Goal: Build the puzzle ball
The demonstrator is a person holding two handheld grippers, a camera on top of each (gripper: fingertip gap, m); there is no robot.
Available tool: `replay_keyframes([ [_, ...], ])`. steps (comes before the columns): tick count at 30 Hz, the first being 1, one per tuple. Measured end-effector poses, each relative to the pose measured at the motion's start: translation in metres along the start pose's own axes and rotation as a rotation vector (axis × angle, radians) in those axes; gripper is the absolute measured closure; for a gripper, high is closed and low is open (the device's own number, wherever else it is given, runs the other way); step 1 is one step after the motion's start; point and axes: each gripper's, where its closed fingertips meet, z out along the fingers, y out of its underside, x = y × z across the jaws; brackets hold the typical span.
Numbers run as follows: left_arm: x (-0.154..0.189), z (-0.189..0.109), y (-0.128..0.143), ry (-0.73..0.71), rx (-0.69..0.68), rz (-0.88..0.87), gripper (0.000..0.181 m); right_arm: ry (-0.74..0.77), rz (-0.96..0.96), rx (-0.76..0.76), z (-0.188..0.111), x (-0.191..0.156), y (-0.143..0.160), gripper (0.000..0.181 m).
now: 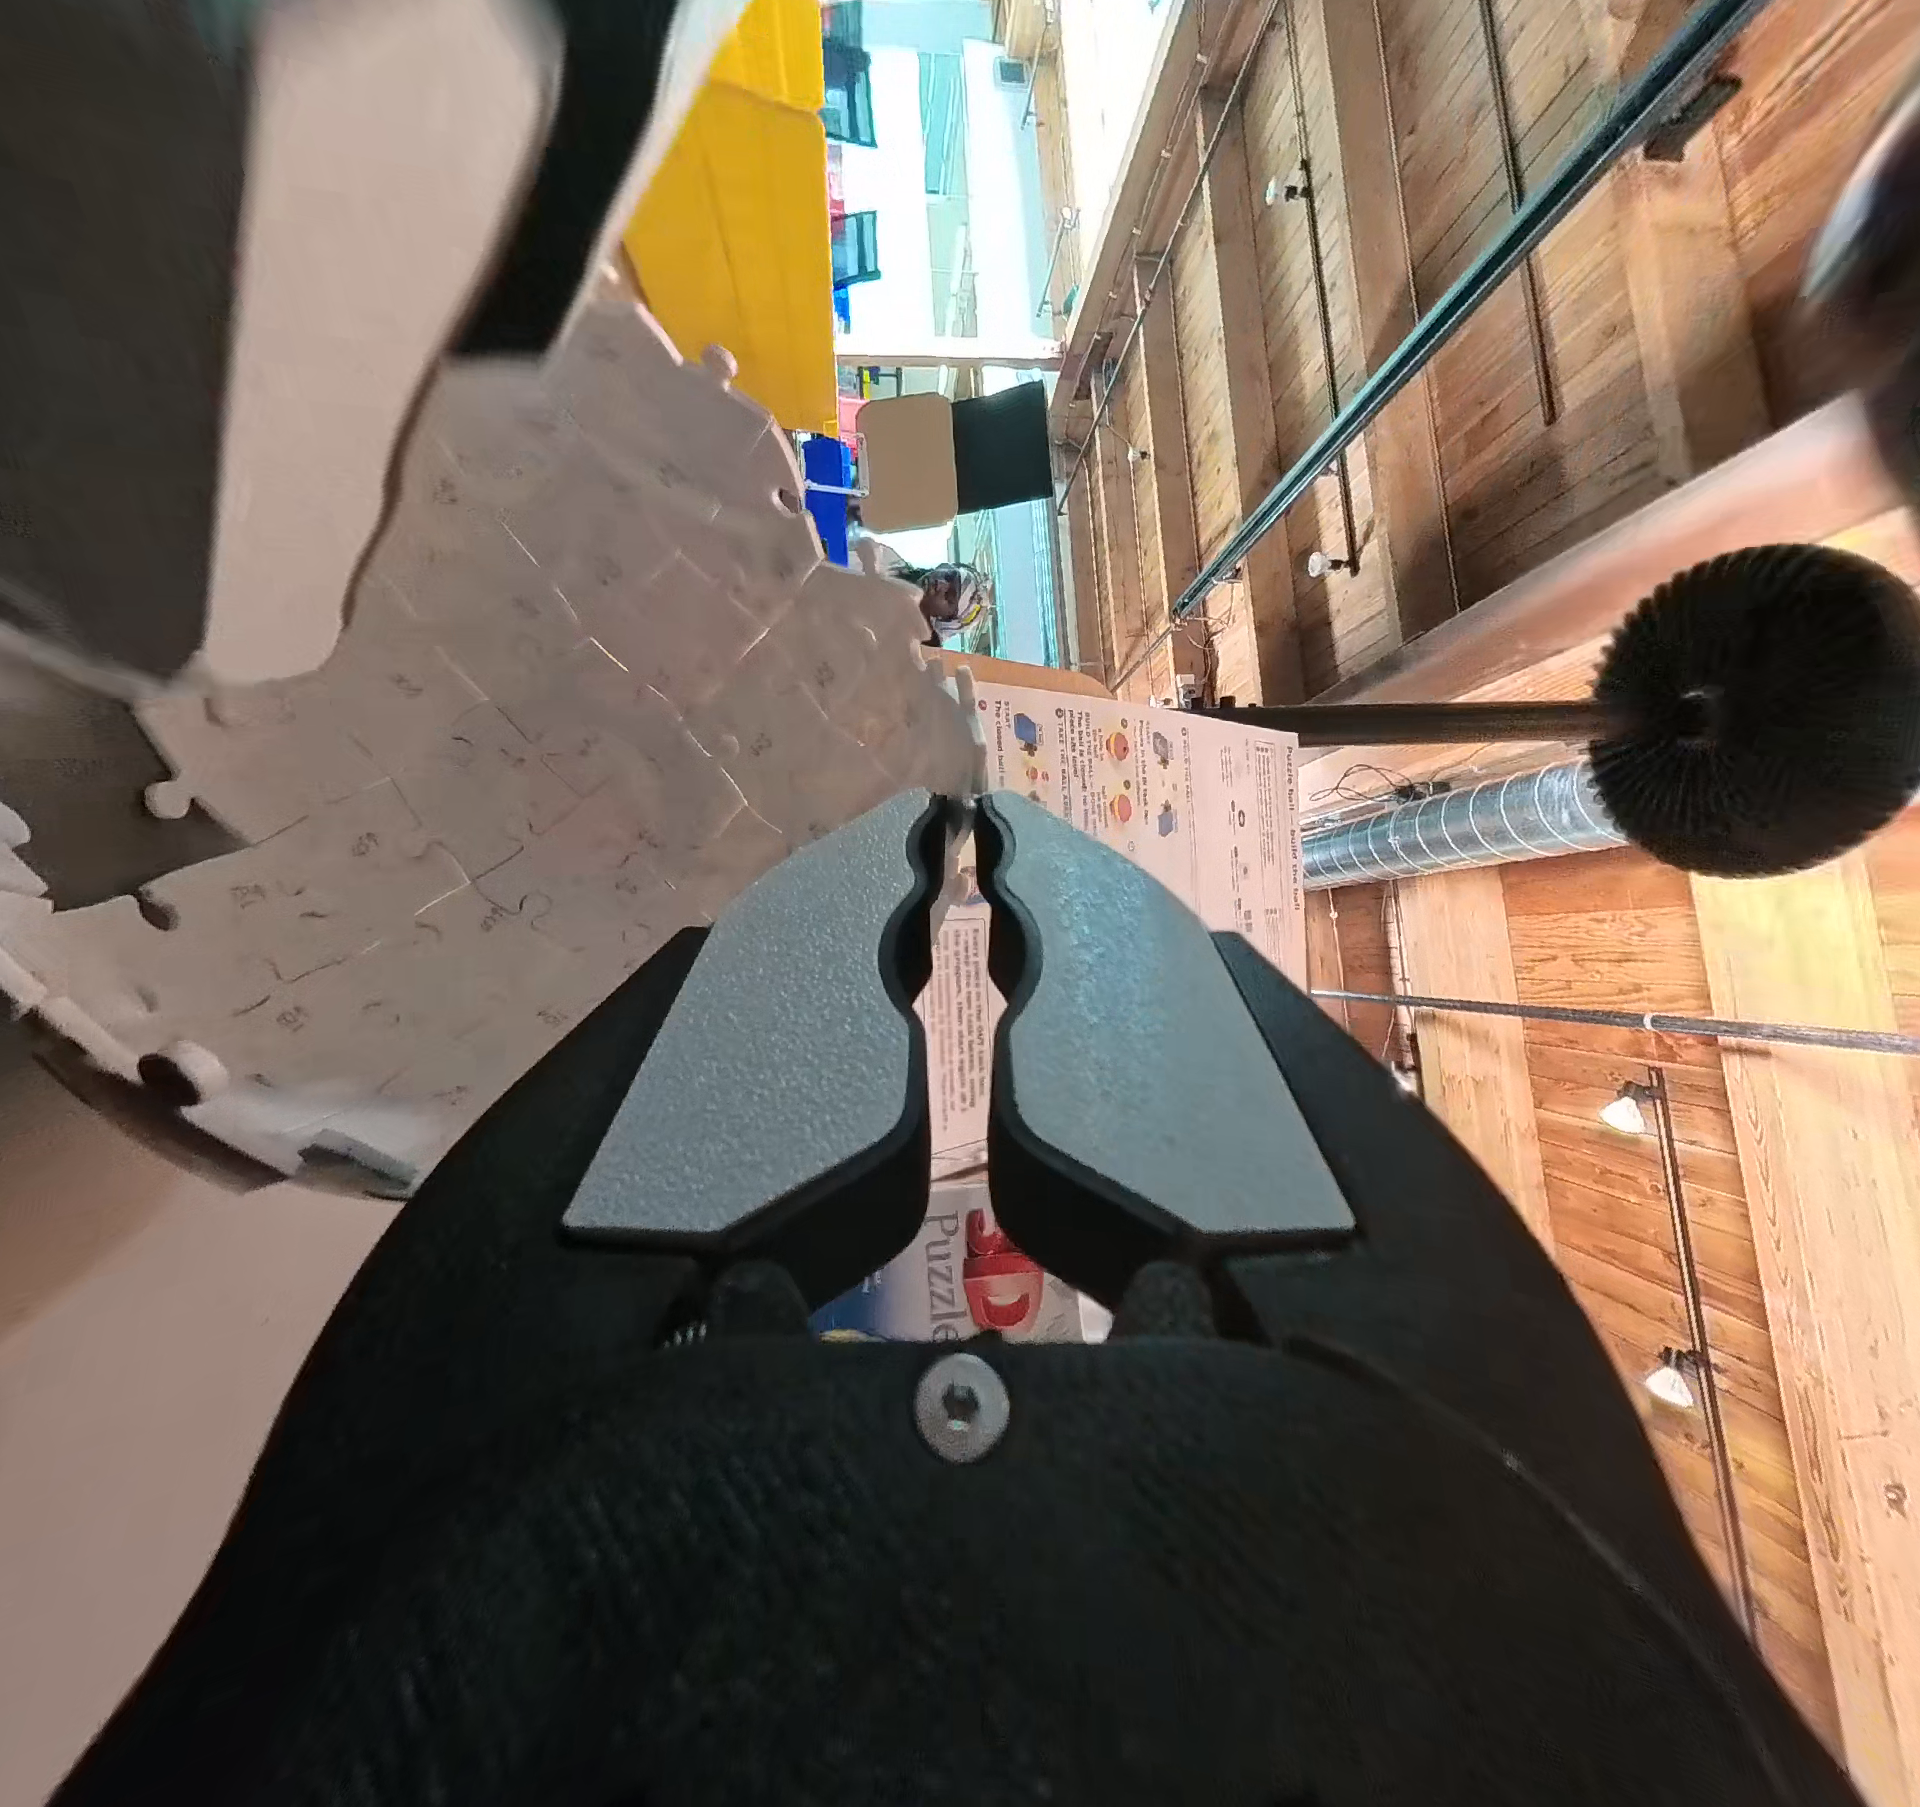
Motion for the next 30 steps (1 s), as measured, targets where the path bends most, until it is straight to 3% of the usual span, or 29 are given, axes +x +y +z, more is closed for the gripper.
replay_keyframes([
  [4, -0.024, -0.019, 0.013, -0.015, 0.033, -0.258, 0.106, 0.003, -0.018, -0.009, -0.001, 0.0, -0.001, 0.176],
  [7, -0.026, -0.007, 0.022, 0.05, -0.029, -0.428, 0.107, 0.011, -0.021, -0.008, -0.002, 0.001, -0.005, 0.176],
  [10, -0.025, 0.01, 0.024, 0.089, -0.081, -0.52, 0.094, 0.016, -0.026, -0.016, -0.005, 0.003, -0.007, 0.176],
  [15, -0.035, 0.033, 0.024, 0.011, -0.131, -0.476, 0.081, 0.023, -0.004, -0.033, -0.007, 0.002, -0.006, 0.177],
  [30, -0.027, 0.053, 0.021, 0.023, -0.191, -0.422, 0.08, 0.021, 0.051, -0.042, -0.008, 0.0, -0.002, 0.177],
])
